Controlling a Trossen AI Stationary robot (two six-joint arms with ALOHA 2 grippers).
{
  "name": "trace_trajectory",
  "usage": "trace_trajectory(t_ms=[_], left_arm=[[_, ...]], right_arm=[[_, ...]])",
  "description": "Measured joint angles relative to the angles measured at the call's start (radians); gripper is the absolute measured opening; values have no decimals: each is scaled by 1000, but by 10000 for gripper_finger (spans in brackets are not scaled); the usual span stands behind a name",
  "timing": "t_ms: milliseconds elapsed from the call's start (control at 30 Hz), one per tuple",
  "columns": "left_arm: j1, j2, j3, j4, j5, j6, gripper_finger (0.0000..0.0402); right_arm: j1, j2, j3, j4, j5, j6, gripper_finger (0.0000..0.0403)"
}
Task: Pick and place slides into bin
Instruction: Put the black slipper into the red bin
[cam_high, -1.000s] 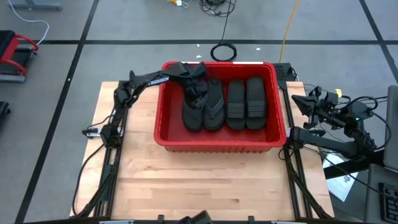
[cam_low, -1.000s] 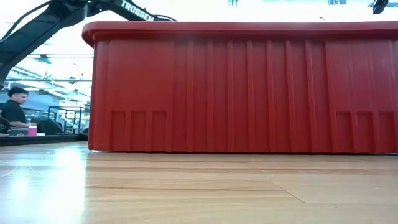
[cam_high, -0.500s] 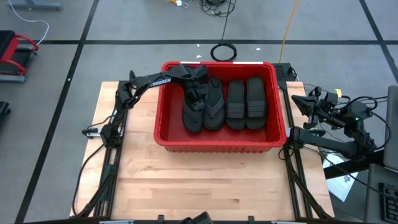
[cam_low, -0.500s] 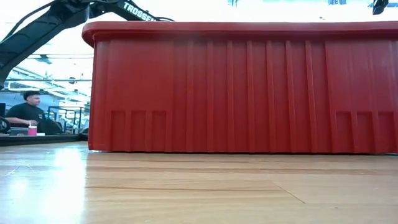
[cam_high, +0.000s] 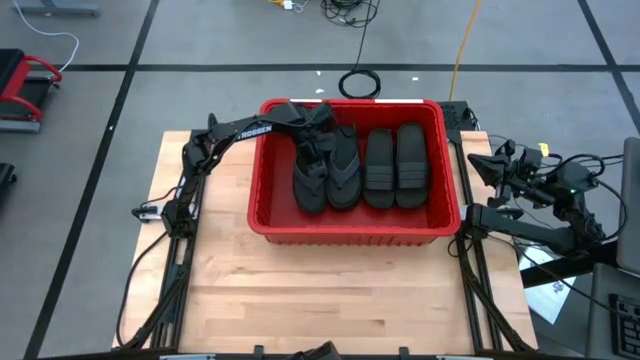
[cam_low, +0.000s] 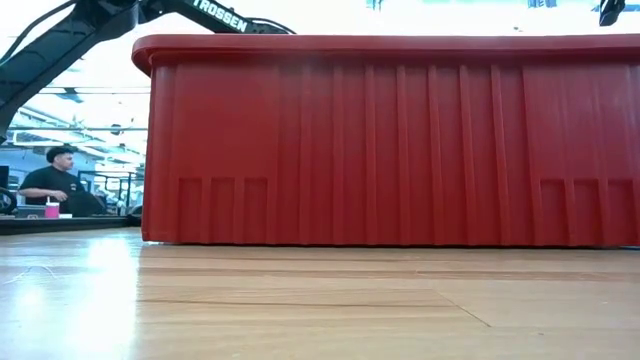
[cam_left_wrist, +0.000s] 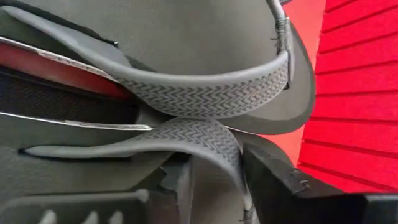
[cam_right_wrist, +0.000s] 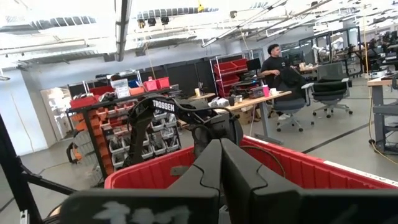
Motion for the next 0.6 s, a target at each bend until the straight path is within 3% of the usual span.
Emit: trace_trajectory(t_ms=[267, 600], left_arm=[[-1, -17, 0, -4, 0, 7, 172], [-10, -139, 0, 80, -40, 81, 224]], right_arm=[[0, 0, 0, -13, 1, 18, 0], [0, 0, 0, -24, 3, 14, 0]])
